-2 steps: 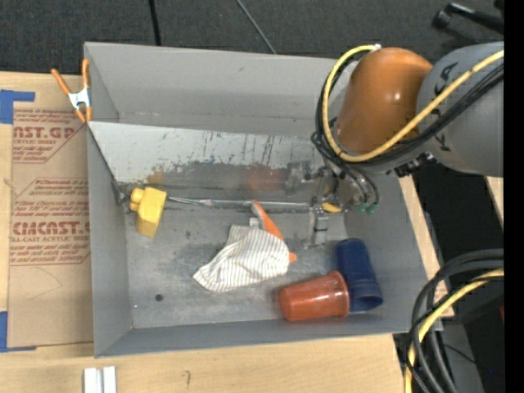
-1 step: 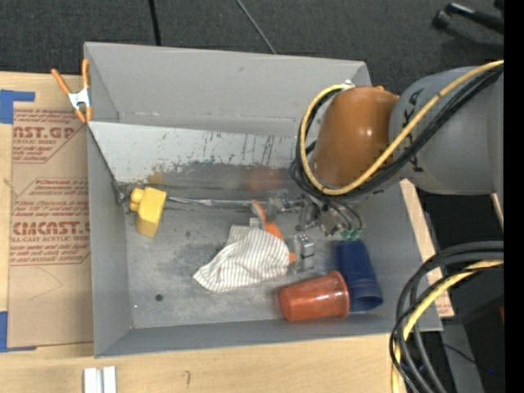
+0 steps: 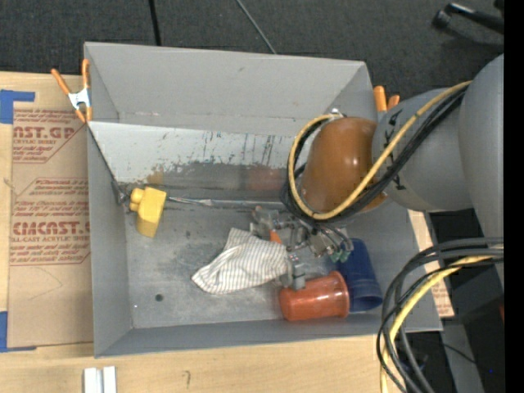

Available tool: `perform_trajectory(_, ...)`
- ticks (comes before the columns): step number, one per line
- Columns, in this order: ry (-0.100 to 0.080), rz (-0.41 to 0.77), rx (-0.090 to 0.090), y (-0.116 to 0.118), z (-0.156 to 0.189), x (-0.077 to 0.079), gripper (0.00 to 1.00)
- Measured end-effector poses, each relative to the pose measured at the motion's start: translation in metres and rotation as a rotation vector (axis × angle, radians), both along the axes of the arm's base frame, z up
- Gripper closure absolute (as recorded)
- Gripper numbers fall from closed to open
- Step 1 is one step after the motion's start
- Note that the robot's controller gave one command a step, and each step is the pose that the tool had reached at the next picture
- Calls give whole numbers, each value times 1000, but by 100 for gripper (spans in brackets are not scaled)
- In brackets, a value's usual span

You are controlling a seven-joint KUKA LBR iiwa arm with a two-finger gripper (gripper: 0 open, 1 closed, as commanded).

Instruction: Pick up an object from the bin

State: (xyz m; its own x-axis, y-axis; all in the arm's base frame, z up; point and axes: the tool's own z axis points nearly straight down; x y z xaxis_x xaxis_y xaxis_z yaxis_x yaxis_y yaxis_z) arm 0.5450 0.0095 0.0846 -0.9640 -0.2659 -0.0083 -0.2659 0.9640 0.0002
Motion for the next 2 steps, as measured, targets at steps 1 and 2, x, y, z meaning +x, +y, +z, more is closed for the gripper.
perform_trajectory(1,-4,177,-2,27,-12,-9,100)
perform_trajectory(2,-4,177,-2,27,-12,-9,100)
